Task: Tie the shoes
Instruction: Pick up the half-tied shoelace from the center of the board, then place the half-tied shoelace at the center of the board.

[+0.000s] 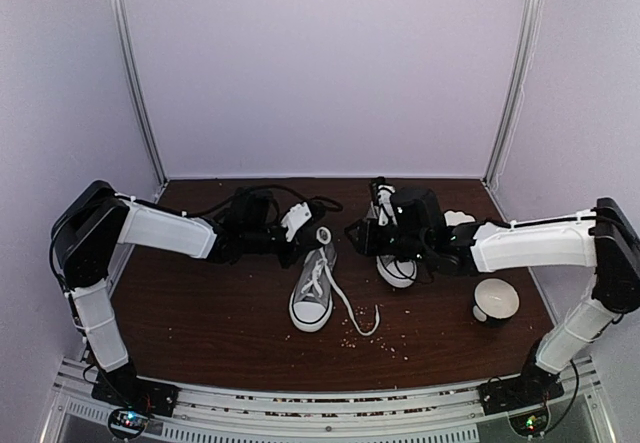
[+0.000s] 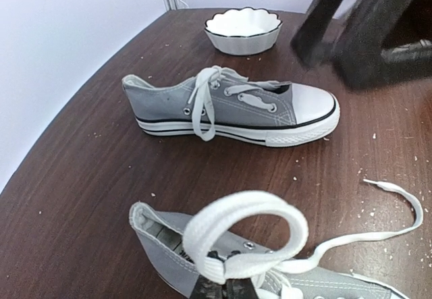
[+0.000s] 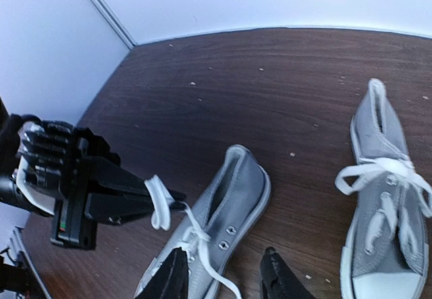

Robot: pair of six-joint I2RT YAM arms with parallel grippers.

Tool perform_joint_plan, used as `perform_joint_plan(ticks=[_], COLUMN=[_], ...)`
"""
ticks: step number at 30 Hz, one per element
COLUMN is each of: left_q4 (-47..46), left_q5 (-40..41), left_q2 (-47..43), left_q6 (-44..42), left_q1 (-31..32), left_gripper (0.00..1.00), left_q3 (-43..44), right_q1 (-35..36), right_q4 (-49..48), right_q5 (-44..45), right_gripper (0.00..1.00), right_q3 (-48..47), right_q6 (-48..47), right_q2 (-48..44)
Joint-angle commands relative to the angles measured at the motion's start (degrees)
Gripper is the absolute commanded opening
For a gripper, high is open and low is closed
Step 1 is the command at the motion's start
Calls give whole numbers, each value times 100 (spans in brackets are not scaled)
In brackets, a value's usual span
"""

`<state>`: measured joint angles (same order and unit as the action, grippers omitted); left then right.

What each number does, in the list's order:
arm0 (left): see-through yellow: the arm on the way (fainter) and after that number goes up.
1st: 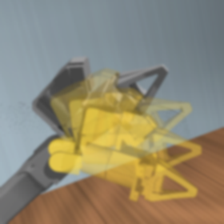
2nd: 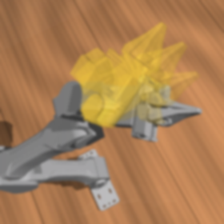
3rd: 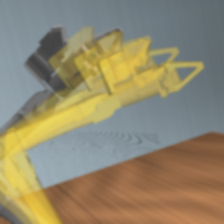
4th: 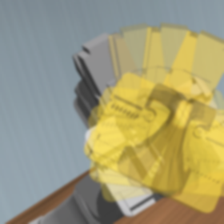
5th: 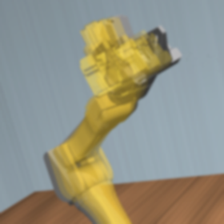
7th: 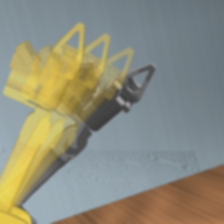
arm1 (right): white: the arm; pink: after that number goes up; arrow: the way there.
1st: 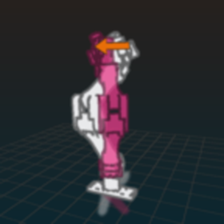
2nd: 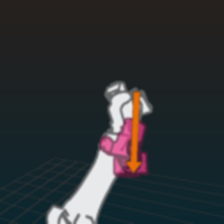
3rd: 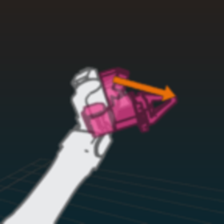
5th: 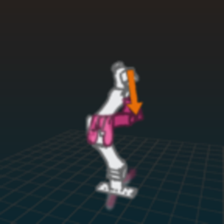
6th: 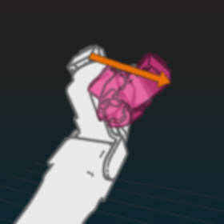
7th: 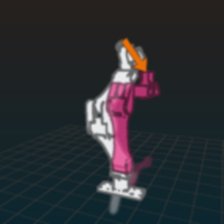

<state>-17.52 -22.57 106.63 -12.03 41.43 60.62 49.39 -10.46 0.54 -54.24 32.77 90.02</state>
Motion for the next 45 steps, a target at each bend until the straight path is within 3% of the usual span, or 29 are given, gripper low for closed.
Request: perform_joint_plan(ticks=[1,6,9,16,19,25,30,33,37,41,45], left_q4=[-118,-248,-261,-277,-287,-361,-562,-691,-806,-1022,-1227], left_q5=[307,307,288,269,270,244,231,253,258,299,302], left_q2=[25,-16,-21,-22,-19,-53,-56,-55,-53,-114,-175], left_q6=[-298,-270,-256,-273,-273,-269,-260,-230,-187,-157,-150], left_q1=[67,67,85,117,128,129,131,129,136,146,138], left_gripper=[0,0,0,0,0,0,0,0,0,0,0], left_q3=[-46,-153,-153,-183,-189,-238,-357,-411,-442,-554,-703], right_q1=[379,768,992,1017,994,779,-101,-688,-807,-860,-785], right_q4=[2673,3599,3847,3505,3371,3091,2214,1807,2026,1638,1016], right_q5=[1529,1420,1352,694,494,335,-489,-1276,-1888,-2456,-2784], right_gripper=[37,42,50,50,38,0,0,0,0,0,0], right_q3=[-147,-76,-201,31,37,302,307,-474,-2368,-3753,-4214], right_q6=[-479,31,199,450,447,431,-100,-646,-1182,-712,-21], right_q2=[-355,-154,133,810,1013,792,360,488,1406,2274,2843])
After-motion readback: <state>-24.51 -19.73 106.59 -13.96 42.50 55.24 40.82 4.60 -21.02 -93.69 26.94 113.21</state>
